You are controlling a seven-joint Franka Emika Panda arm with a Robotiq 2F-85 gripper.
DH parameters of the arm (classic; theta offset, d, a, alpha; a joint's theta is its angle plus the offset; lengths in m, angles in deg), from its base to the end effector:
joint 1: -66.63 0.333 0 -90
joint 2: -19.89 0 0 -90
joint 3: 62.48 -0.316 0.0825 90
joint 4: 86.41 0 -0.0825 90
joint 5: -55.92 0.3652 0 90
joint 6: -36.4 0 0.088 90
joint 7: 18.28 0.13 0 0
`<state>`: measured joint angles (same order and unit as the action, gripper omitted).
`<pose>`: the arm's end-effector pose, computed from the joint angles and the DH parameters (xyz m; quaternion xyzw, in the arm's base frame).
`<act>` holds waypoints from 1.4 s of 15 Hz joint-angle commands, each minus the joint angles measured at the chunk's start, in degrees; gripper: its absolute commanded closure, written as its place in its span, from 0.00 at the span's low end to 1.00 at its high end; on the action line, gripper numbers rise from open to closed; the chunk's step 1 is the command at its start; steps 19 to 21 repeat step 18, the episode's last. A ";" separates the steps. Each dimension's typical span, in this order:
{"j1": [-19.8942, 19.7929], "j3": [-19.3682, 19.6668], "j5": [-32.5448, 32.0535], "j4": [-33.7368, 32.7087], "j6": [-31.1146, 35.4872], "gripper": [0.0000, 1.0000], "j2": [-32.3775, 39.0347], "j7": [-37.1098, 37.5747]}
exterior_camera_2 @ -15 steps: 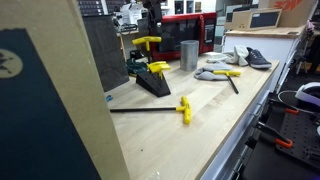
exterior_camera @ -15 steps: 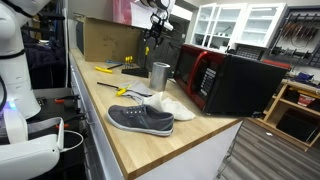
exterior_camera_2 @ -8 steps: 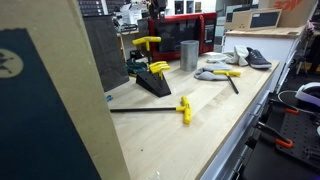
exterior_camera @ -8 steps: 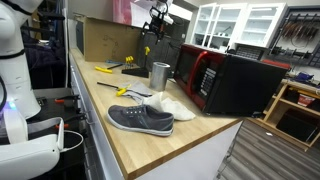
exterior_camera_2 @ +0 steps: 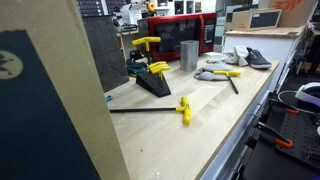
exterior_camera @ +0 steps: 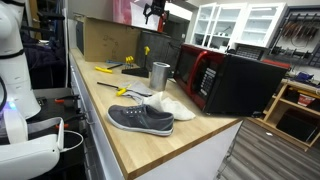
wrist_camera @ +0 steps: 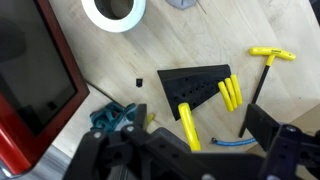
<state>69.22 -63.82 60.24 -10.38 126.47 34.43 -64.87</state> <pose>0.6101 0.0499 0.5667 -0.9039 -0.4259 -0.0108 0.0394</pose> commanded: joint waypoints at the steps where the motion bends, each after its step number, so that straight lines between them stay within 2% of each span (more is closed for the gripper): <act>1: -1.86 2.04 2.29 14.11 6.82 0.00 -10.81 6.45; 6: -6.38 5.46 3.35 28.21 15.04 0.00 -20.19 11.96; 10: -9.75 10.04 3.26 35.18 23.56 0.00 -23.79 13.86; 11: -10.57 11.30 3.48 35.89 25.43 0.00 -24.01 14.29; 12: -11.31 12.65 3.94 35.43 24.62 0.00 -23.85 13.85; 13: -10.10 11.81 2.72 33.20 22.95 0.00 -21.84 12.26; 16: -11.34 13.62 3.24 33.84 23.21 0.00 -22.39 12.26; 21: -11.20 13.34 3.29 33.87 23.23 0.00 -22.44 12.29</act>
